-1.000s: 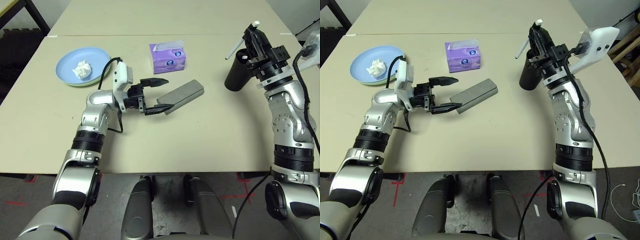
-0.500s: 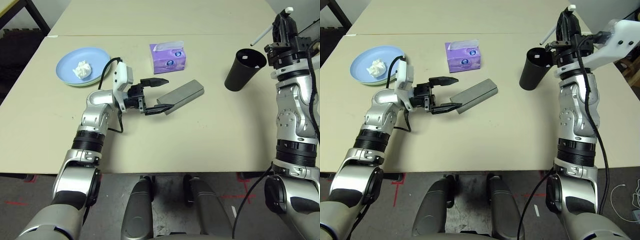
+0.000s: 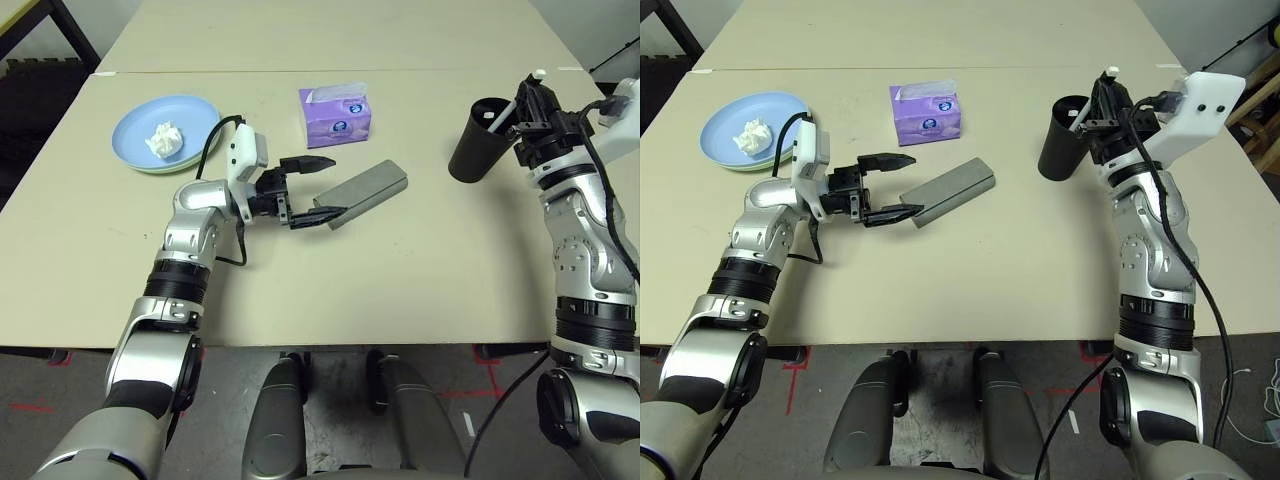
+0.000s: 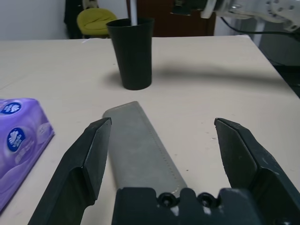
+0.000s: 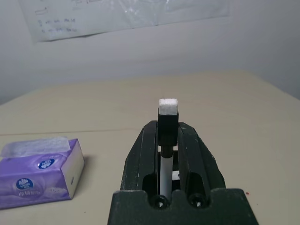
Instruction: Organize and tidy the items on the table.
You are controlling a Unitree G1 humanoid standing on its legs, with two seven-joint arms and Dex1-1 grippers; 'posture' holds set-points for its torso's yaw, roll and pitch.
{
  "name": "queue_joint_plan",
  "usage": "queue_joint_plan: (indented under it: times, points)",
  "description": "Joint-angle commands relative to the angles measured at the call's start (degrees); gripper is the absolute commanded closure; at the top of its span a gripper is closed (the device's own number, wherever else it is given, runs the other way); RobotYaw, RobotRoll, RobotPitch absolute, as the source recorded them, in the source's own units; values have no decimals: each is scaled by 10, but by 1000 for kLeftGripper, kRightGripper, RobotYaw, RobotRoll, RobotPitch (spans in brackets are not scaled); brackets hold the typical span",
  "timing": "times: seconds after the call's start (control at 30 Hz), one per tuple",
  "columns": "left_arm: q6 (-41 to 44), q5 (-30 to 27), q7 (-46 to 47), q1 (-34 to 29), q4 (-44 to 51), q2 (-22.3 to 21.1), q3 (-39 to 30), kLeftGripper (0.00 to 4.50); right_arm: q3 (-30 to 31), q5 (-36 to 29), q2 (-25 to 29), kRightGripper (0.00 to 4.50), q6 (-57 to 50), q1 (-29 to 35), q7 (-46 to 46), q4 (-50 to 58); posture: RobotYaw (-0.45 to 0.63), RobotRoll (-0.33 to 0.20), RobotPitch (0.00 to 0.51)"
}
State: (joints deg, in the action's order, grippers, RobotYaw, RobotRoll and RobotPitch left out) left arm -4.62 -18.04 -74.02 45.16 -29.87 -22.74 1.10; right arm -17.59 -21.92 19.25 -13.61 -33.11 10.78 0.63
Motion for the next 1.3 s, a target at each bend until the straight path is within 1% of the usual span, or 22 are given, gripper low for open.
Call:
queue_joint_plan:
  times: [0.03, 0.17, 0.3, 0.4, 0.53, 0.67, 0.77, 0.9, 1.0, 1.1, 1.17, 1.3]
  points:
    - [2, 1, -1, 1, 3, 1, 4, 0, 3, 5, 7, 4071, -18, 3, -3, 5, 75, 0, 194]
    - [-1, 3, -1, 4, -2, 1, 5, 0, 2, 5, 10, 2640, -30, 5, -3, 8, 72, 0, 194]
    - [-3, 3, 2, 4, -3, 1, 3, 0, -2, 4, 15, 1112, -30, 7, 3, 5, 70, 0, 193]
    - [-1, 2, 19, 5, 3, 5, -2, 0, -3, -5, 17, 10, -25, 7, 20, 2, 68, 0, 193]
    - [2, -3, 49, 2, 15, 9, -11, 0, -8, -18, 14, 10, -19, 9, 37, 5, 65, 0, 192]
    - [9, -5, 99, -18, 42, 14, -26, 0, -18, -76, 8, 10, -17, 19, 97, 20, 67, 0, 192]
    - [12, 9, 188, -31, 66, 26, -48, 0, -18, -101, 13, 10, -14, 38, 139, 33, 73, 0, 191]
    - [18, 33, 301, -56, 102, 35, -67, 0, -8, -64, 6, 10, 19, 58, 123, 34, 81, 0, 191]
    - [20, 48, 377, -77, 133, 39, -84, 0, -7, -19, -13, 10, 57, 72, 73, 32, 89, 0, 191]
    - [21, 64, 435, -97, 160, 36, -96, 0, -2, 11, -27, 10, 75, 98, 42, 42, 94, 0, 192]
    - [20, 74, 467, -110, 169, 28, -108, 0, -2, 24, -30, 10, 82, 113, 30, 43, 94, 0, 193]
    - [6, 83, 518, -139, 168, 9, -142, 0, -3, 23, -19, 10, 92, 131, 47, 22, 89, 0, 192]
